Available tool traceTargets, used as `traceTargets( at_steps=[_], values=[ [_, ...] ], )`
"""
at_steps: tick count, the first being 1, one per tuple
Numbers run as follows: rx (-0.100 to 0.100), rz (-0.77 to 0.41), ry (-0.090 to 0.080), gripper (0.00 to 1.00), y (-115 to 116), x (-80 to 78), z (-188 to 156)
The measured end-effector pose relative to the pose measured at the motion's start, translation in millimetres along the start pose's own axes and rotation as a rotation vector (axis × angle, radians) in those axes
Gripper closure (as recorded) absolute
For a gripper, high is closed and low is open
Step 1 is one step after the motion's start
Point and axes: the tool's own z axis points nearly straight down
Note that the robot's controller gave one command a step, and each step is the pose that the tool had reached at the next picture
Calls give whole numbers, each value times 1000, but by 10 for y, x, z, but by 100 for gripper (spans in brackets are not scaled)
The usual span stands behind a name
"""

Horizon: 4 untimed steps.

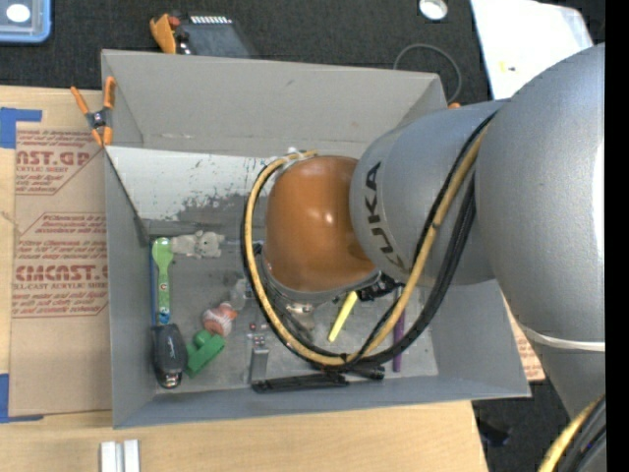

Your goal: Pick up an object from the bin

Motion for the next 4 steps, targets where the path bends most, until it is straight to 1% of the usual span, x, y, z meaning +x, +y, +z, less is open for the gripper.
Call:
traceTargets(
  at_steps=[1,2,3,4],
  values=[
    [0,-1,-1,0,3,-5,3],
    [-1,-92,-6,0,364,-482,692],
    [2,-148,-6,0,574,-555,784],
    [1,-237,-6,0,731,-215,759]
  ],
)
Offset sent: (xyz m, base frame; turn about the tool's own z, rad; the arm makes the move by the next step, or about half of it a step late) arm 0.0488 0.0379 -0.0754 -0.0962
